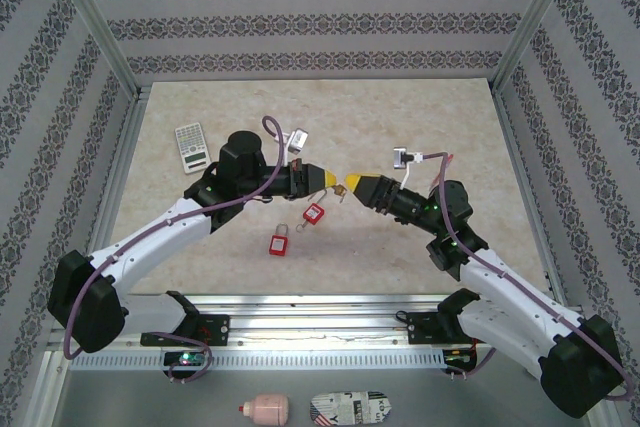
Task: Unlock with the key
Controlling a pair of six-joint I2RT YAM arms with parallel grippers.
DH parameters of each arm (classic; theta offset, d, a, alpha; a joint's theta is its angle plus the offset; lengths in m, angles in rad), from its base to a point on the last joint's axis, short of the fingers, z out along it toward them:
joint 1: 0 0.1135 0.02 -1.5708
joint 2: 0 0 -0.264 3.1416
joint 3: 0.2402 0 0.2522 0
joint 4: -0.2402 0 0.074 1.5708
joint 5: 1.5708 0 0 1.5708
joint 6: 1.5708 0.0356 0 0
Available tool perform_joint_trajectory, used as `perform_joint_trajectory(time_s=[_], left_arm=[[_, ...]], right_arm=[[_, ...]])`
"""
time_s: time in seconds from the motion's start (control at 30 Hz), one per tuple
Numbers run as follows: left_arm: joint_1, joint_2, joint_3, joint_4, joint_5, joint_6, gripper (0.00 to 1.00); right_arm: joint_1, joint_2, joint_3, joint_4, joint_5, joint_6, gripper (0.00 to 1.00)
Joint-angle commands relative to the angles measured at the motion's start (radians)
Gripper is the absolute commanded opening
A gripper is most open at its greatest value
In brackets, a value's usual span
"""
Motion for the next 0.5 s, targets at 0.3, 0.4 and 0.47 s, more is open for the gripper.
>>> perform_joint_trajectory(time_s=[0.3, 0.4, 0.47], left_arm=[[0.013, -0.002, 0.02, 0.015, 0.022, 0.03, 0.0], [0.014, -0.002, 0.015, 0.019, 0.017, 0.032, 0.0], [0.014, -0.002, 0.007, 0.033, 0.016, 0.026, 0.0]], right_arm=[[0.065, 0.045, 0.007, 0.048, -0.04, 0.006, 0.47], [0.065, 0.041, 0.007, 0.042, -0.035, 0.007, 0.38], [0.067, 0.042, 0.005, 0.043, -0.034, 0.013, 0.32]])
